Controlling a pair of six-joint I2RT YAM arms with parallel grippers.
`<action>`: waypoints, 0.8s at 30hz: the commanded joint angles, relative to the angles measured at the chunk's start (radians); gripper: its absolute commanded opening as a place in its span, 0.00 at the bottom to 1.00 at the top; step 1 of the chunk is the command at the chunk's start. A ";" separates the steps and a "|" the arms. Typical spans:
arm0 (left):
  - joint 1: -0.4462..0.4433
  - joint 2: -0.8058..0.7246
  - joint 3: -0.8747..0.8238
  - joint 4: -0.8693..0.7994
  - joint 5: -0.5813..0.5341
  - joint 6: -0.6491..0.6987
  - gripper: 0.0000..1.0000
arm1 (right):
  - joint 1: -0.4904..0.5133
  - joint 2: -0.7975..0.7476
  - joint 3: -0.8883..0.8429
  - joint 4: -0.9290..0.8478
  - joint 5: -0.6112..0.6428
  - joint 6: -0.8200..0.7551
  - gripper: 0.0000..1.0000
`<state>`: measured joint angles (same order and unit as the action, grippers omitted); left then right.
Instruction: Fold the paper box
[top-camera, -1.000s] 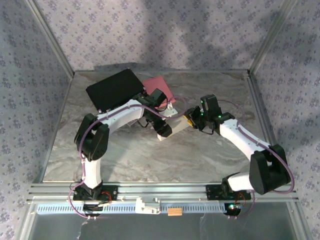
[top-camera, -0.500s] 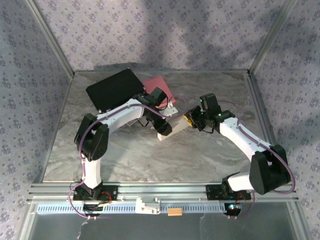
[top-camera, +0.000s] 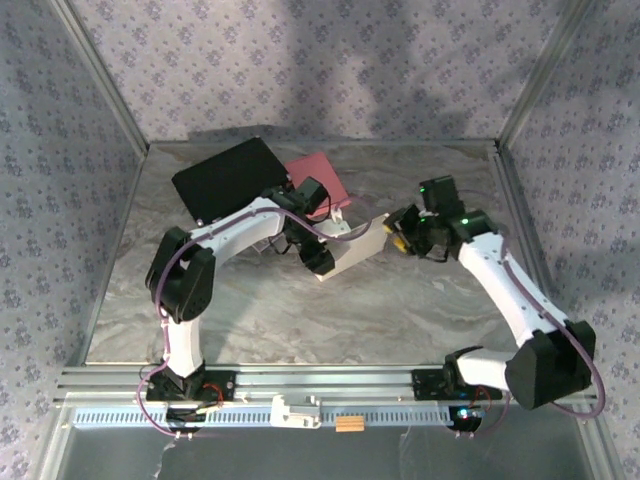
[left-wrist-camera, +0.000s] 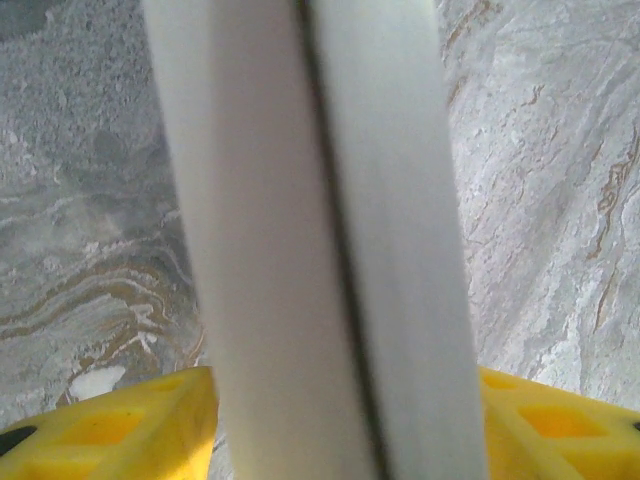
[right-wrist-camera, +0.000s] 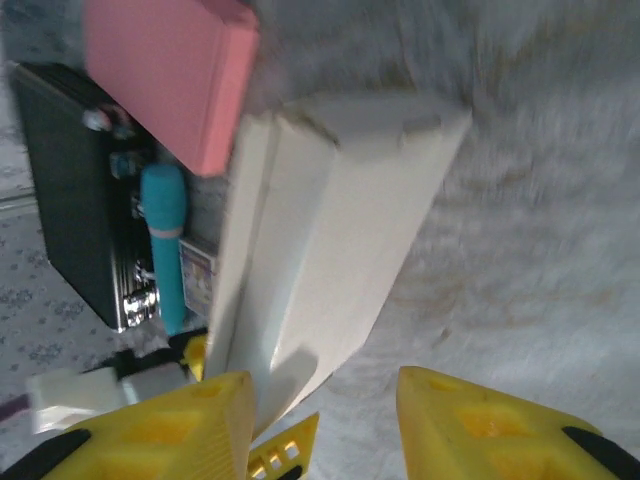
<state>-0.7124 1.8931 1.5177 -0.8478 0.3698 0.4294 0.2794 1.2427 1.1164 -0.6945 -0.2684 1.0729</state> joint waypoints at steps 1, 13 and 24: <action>0.006 -0.059 -0.016 -0.050 0.014 0.064 0.59 | -0.095 -0.015 0.067 -0.105 0.050 -0.329 0.44; -0.017 -0.039 0.012 0.009 0.031 -0.007 0.55 | -0.158 -0.012 0.122 -0.089 0.119 -0.543 0.48; -0.045 -0.018 0.045 0.007 -0.003 -0.054 0.38 | -0.157 -0.013 0.102 -0.074 0.098 -0.497 0.47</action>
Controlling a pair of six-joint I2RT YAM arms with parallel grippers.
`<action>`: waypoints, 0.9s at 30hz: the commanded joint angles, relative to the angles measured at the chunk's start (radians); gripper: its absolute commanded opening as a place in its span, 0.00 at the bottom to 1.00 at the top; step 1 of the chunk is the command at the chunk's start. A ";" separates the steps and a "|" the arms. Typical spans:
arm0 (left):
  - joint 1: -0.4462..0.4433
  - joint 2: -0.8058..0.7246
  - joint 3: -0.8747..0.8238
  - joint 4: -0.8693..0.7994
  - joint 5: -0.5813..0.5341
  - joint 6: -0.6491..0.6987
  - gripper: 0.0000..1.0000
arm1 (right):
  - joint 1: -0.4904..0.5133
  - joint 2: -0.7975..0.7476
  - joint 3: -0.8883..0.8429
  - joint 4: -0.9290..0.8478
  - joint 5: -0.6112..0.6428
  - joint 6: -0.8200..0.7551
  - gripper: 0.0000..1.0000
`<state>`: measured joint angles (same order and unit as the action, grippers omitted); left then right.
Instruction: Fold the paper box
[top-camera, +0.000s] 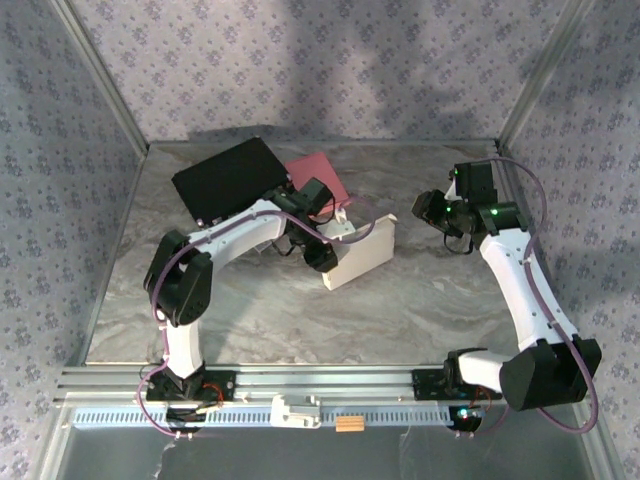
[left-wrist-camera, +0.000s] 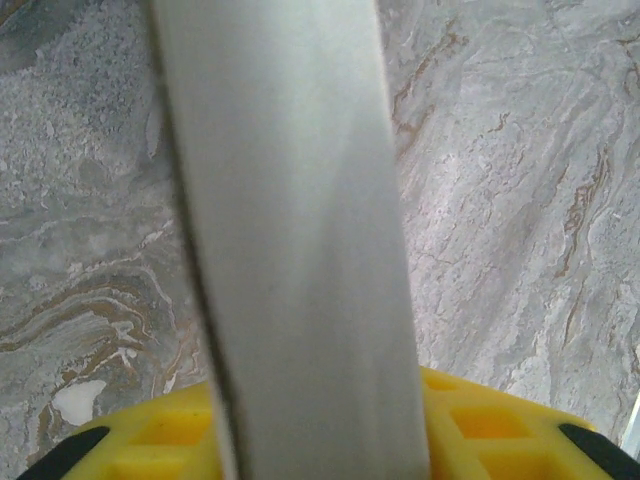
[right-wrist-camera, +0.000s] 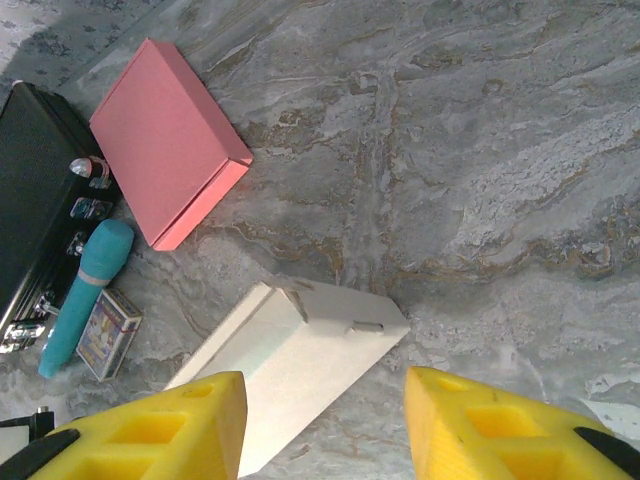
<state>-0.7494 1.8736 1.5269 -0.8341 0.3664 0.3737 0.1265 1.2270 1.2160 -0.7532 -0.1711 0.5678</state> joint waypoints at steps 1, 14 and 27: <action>-0.010 -0.003 0.034 -0.013 0.004 0.011 0.38 | -0.005 0.007 0.004 -0.015 0.002 0.009 0.47; -0.046 -0.164 -0.133 -0.108 -0.142 0.206 0.39 | 0.112 -0.139 -0.181 0.087 -0.004 -0.134 0.45; -0.031 -0.318 -0.316 -0.066 -0.192 0.241 0.46 | 0.266 -0.153 -0.255 0.105 -0.033 -0.514 0.34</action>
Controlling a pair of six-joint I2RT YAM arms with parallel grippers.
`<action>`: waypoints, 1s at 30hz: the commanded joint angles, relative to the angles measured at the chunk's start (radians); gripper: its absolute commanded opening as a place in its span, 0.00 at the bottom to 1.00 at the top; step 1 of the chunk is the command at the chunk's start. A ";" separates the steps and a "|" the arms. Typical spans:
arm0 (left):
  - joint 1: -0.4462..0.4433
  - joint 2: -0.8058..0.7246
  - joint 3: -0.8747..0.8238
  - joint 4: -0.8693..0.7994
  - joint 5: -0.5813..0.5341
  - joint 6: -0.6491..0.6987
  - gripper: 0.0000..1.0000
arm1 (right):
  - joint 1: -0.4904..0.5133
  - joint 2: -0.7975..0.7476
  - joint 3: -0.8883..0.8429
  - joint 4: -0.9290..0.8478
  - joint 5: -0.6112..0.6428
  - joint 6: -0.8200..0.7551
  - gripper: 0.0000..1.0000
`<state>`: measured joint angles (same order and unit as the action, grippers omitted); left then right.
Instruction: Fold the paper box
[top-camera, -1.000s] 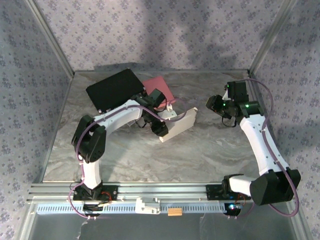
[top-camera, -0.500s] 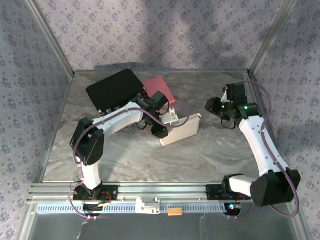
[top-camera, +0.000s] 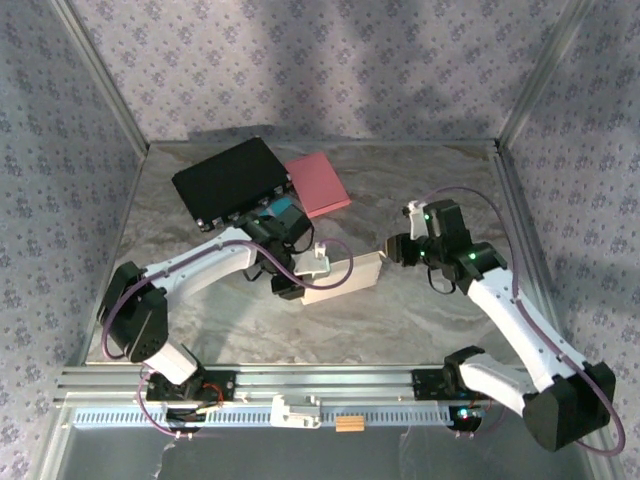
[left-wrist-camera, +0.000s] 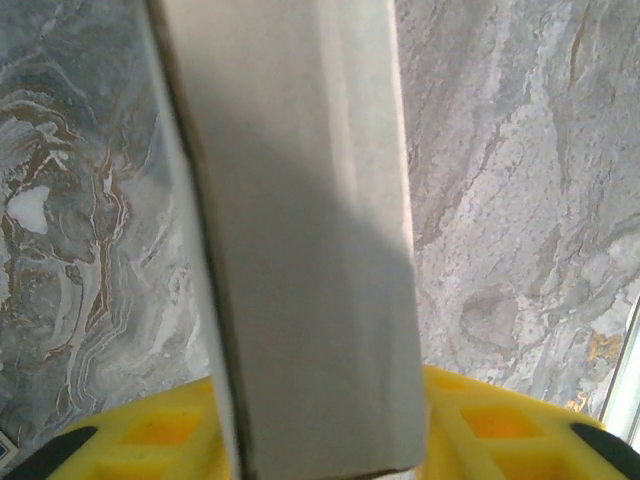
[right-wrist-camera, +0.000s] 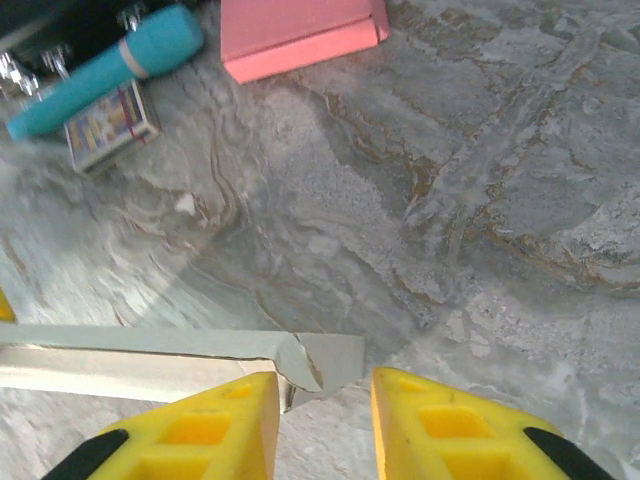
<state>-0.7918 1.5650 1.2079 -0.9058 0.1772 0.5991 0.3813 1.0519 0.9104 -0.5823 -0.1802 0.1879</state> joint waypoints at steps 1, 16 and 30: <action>0.012 -0.003 0.011 0.005 0.002 0.011 0.47 | 0.010 0.023 0.053 -0.076 -0.039 -0.155 0.36; 0.007 0.047 0.085 0.012 0.068 -0.074 0.62 | -0.084 0.164 0.173 -0.278 -0.255 -0.306 0.43; -0.042 0.174 0.193 0.072 0.097 -0.175 0.64 | -0.064 0.269 0.235 -0.304 -0.218 -0.389 0.46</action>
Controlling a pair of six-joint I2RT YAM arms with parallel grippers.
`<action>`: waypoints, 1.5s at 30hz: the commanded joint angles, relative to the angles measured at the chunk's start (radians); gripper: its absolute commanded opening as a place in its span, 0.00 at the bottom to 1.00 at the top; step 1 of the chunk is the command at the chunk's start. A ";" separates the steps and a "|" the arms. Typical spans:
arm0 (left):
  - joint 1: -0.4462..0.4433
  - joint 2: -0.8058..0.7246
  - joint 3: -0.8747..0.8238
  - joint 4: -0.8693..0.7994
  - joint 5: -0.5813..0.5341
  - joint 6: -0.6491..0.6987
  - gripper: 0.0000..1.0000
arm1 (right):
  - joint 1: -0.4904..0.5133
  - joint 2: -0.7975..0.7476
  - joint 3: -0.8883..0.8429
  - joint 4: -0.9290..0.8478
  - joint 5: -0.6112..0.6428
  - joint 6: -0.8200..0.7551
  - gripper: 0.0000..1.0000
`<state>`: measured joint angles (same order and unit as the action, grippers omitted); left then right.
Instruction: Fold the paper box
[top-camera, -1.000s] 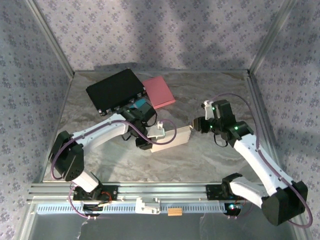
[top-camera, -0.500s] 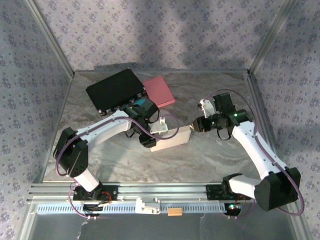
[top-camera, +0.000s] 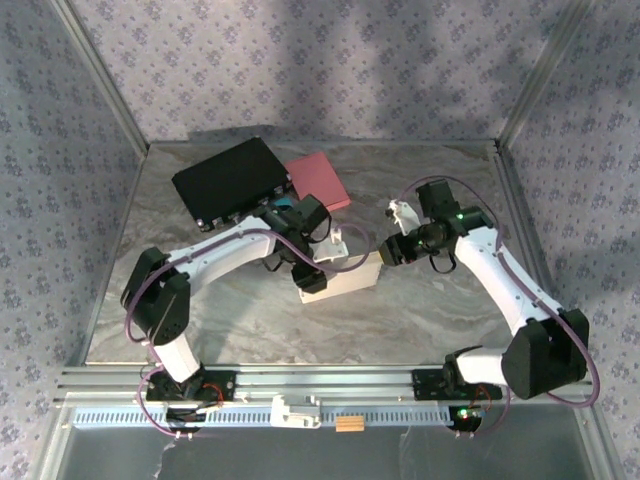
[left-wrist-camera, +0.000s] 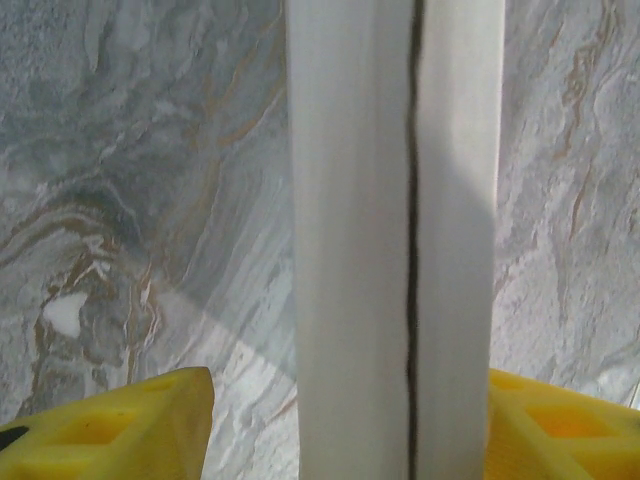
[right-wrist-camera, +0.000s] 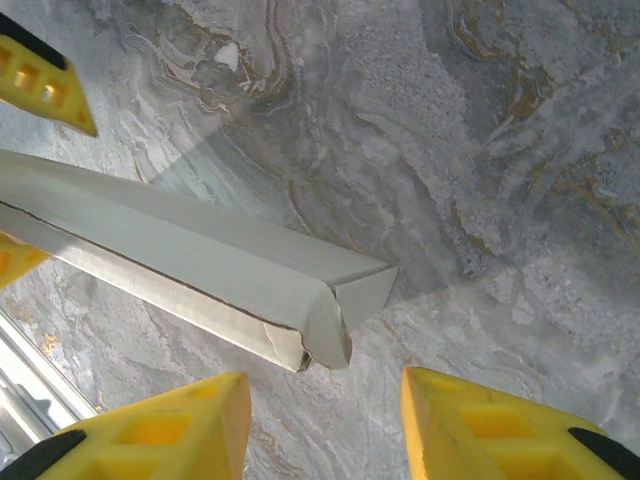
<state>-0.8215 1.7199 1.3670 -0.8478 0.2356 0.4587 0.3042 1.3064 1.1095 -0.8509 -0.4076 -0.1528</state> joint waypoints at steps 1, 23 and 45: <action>-0.016 0.024 0.032 0.021 0.039 -0.041 0.64 | 0.016 0.019 0.040 -0.038 0.013 -0.052 0.46; -0.022 0.056 0.056 0.010 0.033 -0.034 0.64 | 0.038 0.081 0.065 -0.025 0.098 -0.100 0.33; -0.013 0.070 0.070 0.006 0.012 -0.029 0.64 | 0.080 0.090 0.126 -0.056 0.124 -0.072 0.01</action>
<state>-0.8379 1.7714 1.4097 -0.8341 0.2459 0.4210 0.3752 1.3972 1.1988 -0.8696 -0.2905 -0.2295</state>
